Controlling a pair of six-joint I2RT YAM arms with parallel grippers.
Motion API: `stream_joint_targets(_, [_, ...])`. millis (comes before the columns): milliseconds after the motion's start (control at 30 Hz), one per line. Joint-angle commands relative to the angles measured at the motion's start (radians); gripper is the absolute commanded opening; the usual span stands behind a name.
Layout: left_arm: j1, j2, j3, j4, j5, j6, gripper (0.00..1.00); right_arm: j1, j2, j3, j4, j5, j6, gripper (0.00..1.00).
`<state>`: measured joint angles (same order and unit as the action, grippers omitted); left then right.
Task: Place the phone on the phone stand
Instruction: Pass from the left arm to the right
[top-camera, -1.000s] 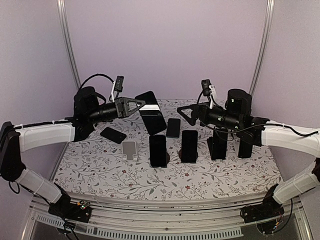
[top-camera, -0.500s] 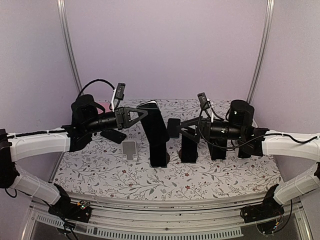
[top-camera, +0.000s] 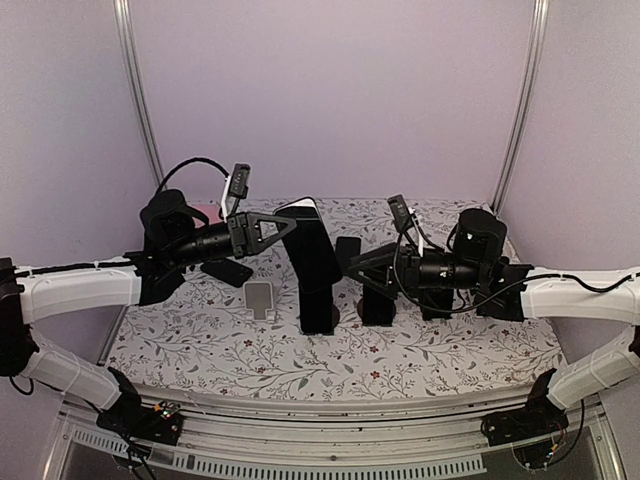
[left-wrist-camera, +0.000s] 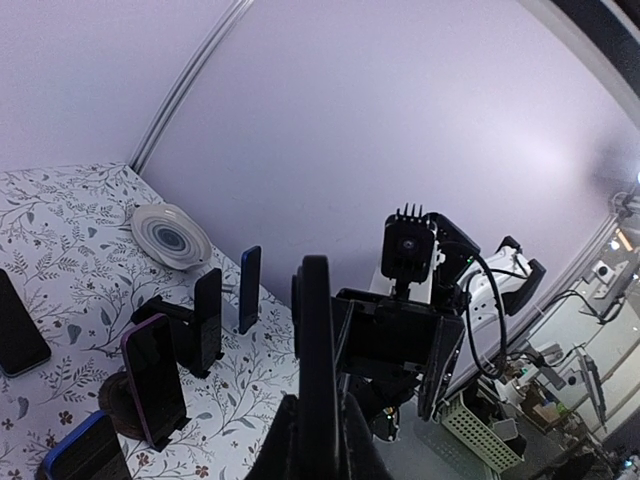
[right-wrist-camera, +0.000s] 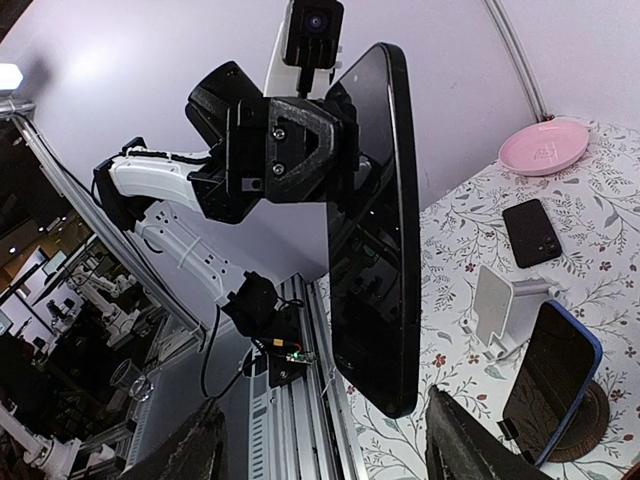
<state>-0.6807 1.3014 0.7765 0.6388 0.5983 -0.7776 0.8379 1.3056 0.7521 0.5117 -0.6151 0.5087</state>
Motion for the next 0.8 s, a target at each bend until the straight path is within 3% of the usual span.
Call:
stream_joint_targets(0, [-0.013, -0.022, 0.003, 0.091, 0.02, -0.02, 0.0, 0.01, 0.012, -0.004, 0.052, -0.022, -0.013, 0.66])
stream_joint_targets(533, [-0.035, 0.013, 0.036, 0.119, 0.088, -0.017, 0.0, 0.078, 0.078, 0.042, 0.072, -0.01, 0.0, 0.54])
stream_joint_targets(667, [-0.048, 0.022, 0.045, 0.121, 0.1, -0.01, 0.0, 0.095, 0.082, 0.058, 0.074, -0.006, 0.001, 0.46])
stream_joint_targets(767, [-0.055, 0.027, 0.05, 0.12, 0.103, -0.006, 0.0, 0.106, 0.089, 0.064, 0.073, 0.003, 0.0, 0.32])
